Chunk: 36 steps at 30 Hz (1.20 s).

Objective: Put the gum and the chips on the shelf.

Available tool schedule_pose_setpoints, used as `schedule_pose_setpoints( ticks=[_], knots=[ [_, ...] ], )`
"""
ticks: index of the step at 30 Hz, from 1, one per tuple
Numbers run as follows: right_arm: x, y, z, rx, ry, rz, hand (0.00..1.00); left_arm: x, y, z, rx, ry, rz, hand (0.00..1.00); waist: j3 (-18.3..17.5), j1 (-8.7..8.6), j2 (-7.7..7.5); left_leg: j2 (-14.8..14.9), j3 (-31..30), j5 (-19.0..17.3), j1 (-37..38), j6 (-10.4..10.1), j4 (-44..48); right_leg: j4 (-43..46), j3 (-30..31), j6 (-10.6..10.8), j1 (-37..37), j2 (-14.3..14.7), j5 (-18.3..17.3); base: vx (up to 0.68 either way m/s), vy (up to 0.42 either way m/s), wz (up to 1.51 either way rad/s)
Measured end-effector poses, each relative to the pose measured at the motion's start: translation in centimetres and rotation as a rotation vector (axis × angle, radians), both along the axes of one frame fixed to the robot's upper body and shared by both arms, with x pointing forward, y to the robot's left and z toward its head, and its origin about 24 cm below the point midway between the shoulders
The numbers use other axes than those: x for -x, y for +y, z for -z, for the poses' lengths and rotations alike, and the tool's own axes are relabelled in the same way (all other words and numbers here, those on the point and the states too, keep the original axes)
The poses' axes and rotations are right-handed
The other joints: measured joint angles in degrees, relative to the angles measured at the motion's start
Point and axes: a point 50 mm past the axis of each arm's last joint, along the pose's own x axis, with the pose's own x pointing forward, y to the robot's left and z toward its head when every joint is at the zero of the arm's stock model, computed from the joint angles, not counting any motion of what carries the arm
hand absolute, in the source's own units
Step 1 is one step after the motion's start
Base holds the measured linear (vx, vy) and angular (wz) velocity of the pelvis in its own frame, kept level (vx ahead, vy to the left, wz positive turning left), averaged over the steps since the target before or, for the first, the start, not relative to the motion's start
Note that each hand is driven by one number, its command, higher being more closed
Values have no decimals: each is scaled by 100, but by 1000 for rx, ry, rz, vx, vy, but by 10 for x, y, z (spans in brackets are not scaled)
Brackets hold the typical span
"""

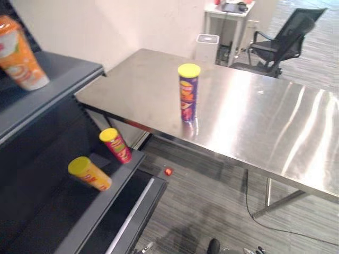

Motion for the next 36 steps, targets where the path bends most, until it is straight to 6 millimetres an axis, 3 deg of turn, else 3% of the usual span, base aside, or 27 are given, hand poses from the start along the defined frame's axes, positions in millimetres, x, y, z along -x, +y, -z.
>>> schedule_pose_setpoints(
  ticks=[2, 3, 5, 6, 7, 8, 10, 12, 14, 15, 16, 17, 20, 23, 36],
  knots=[
    [0, 1, 0, -3, -1, 24, 0, -4, 1, -1, -2, -5, 6, 0, 35, -2, -78, 196, -29, -41, -56, -61, 400, -3, 46, -56, -37, 38, -107, -99, -65, -15],
    [1, 4, 1, -9, 0, 31, 0, -5, 4, -1, -5, -11, -12, 0, 41, 5, -195, 439, -67, -73, -160, -106, 986, -18, 83, -90, -42, 34, -132, -114, -59, -27],
    [0, 5, 0, -5, -13, 32, 0, -5, 9, -2, -12, -11, -56, 0, 18, 5, -243, 889, -407, -94, -423, -63, 2017, 35, 207, -161, -42, 70, -179, -73, -44, -40],
    [-2, 3, -1, 8, -22, 31, 0, -6, 12, -3, -17, -29, -90, 0, 32, 22, -182, 1164, -944, -80, -681, 210, 2722, 161, 422, -223, -35, 143, -217, 17, -5, -74],
    [-6, 2, -2, 25, -34, 18, 0, -8, 13, -4, -9, -53, -145, 0, 48, 85, -157, 1101, -1835, -111, -997, 510, 3097, 296, 729, -270, -97, 127, -250, 29, 14, -100],
    [-9, -1, -3, 38, -39, 8, 0, -7, 11, -3, 2, -52, -169, 0, 71, 146, -184, 845, -2383, -291, -1072, 416, 3031, 355, 956, -273, -137, 92, -252, 42, 49, -152],
    [-20, -9, -6, 82, -59, -33, 0, 0, -3, 0, 48, -34, -225, 0, 84, 288, -47, -39, -3776, -751, -1139, 314, 2425, 436, 1736, -269, -179, 50, -252, 11, 60, -170],
    [-22, -5, -6, 86, -61, -64, 0, 2, -6, 1, 59, -41, -241, 0, 94, 296, 4, -277, -4303, -768, -1220, 342, 1877, 433, 2068, -242, -149, 106, -258, -16, 67, -120],
    [-23, -4, -6, 103, -57, -82, 0, 2, -6, 0, 61, -57, -273, 0, 94, 312, 17, -297, -4727, -747, -1351, 348, 1420, 433, 2275, -184, -150, 192, -226, -50, 94, -92],
    [-22, -5, -7, 113, -59, -87, 0, 3, -8, 0, 64, -59, -285, 0, 93, 311, 62, -282, -4949, -730, -1417, 337, 1222, 431, 2301, -133, -159, 247, -193, -48, 199, -90],
    [-21, -9, -8, 142, -57, -70, 0, 3, -12, 1, 65, -55, -303, 0, 79, 325, 222, -161, -5195, -655, -1513, 193, 1075, 419, 2355, -34, -161, 394, -122, -26, 223, -87],
    [-20, -8, -7, 144, -49, -60, 0, 4, -11, 1, 57, -51, -304, 0, 47, 331, 250, -164, -5088, -714, -1504, 206, 1074, 368, 2406, 5, -145, 369, -96, 43, 245, -75],
    [-10, -2, -5, 157, -15, 1, 0, 5, -5, 0, 28, -48, -294, 0, -67, 326, 100, -398, -4727, -675, -1264, 272, 676, 203, 2409, 172, -137, 86, 33, 88, 156, -39],
    [-2, -3, -4, 167, 0, 56, 0, 8, -7, 0, 30, -37, -289, 0, -212, 324, 71, -555, -4615, -551, -1057, 299, 270, 75, 2409, 262, -95, -31, 72, 122, 112, -8],
    [5, -4, -3, 183, 38, 130, 0, 9, -10, 1, -5, 0, -210, 0, -317, 364, 86, -653, -4595, -490, -629, 307, 63, 13, 2133, 289, 183, -78, 104, 86, 37, -2]
  ],
)
